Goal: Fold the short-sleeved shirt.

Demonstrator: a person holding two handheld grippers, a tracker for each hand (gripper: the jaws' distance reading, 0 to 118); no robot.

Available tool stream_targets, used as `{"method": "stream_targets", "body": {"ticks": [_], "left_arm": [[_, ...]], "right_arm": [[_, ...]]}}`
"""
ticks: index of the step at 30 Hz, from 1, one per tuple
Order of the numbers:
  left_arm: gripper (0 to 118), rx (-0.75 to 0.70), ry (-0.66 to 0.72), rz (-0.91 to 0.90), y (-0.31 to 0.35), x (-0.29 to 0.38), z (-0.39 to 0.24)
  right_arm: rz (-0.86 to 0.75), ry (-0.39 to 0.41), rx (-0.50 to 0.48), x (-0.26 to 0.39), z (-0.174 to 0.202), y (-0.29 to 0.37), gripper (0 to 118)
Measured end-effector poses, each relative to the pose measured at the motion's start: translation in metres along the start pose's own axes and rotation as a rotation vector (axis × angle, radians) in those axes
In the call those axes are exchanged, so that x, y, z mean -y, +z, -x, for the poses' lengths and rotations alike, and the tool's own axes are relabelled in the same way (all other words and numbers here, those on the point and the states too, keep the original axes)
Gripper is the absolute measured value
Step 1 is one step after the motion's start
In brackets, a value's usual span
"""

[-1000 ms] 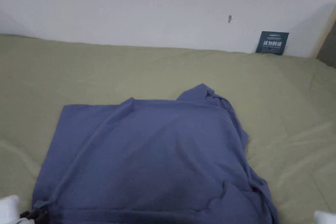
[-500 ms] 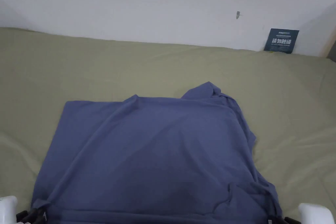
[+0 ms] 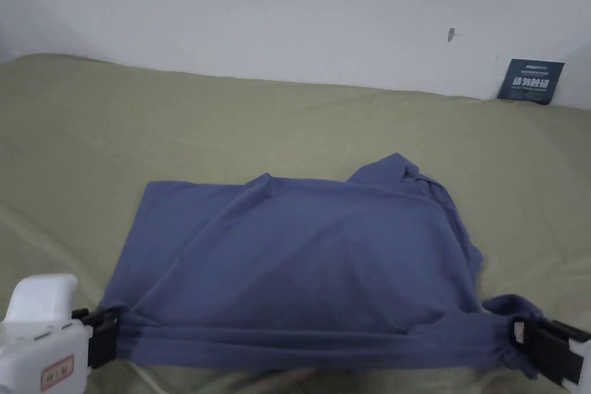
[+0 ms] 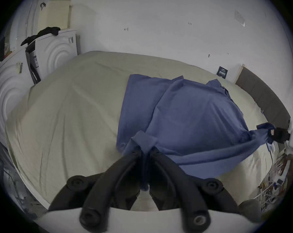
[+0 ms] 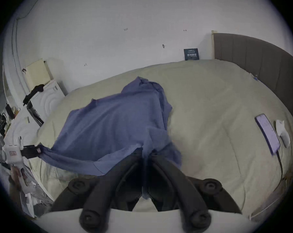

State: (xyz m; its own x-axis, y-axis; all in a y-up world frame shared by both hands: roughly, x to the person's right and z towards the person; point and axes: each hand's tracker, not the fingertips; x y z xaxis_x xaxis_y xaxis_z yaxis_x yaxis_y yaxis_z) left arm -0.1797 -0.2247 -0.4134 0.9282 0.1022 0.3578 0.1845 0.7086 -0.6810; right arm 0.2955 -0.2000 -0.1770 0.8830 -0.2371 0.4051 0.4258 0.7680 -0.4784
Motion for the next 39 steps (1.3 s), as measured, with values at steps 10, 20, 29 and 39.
{"method": "stream_targets", "body": {"ticks": [10,20,29,39], "left_arm": [[8,0.082,-0.058,0.078,-0.07,-0.084,0.009],[26,0.056,-0.061,0.104,-0.109,-0.098,0.013],[69,0.027,0.064,-0.261,0.012,-0.074,0.007],[0,0.023,0.051,-0.201,0.063,0.054,-0.024]], "right_arm": [[0.109,0.113,-0.027,-0.084,0.007,-0.102,6],[0.053,0.09,0.027,-0.093,-0.004,-0.137,76],[-0.149,0.1,0.009,-0.061,0.024,-0.038,75],[-0.095,0.174,-0.032,0.057,0.07,0.03,1]]}}
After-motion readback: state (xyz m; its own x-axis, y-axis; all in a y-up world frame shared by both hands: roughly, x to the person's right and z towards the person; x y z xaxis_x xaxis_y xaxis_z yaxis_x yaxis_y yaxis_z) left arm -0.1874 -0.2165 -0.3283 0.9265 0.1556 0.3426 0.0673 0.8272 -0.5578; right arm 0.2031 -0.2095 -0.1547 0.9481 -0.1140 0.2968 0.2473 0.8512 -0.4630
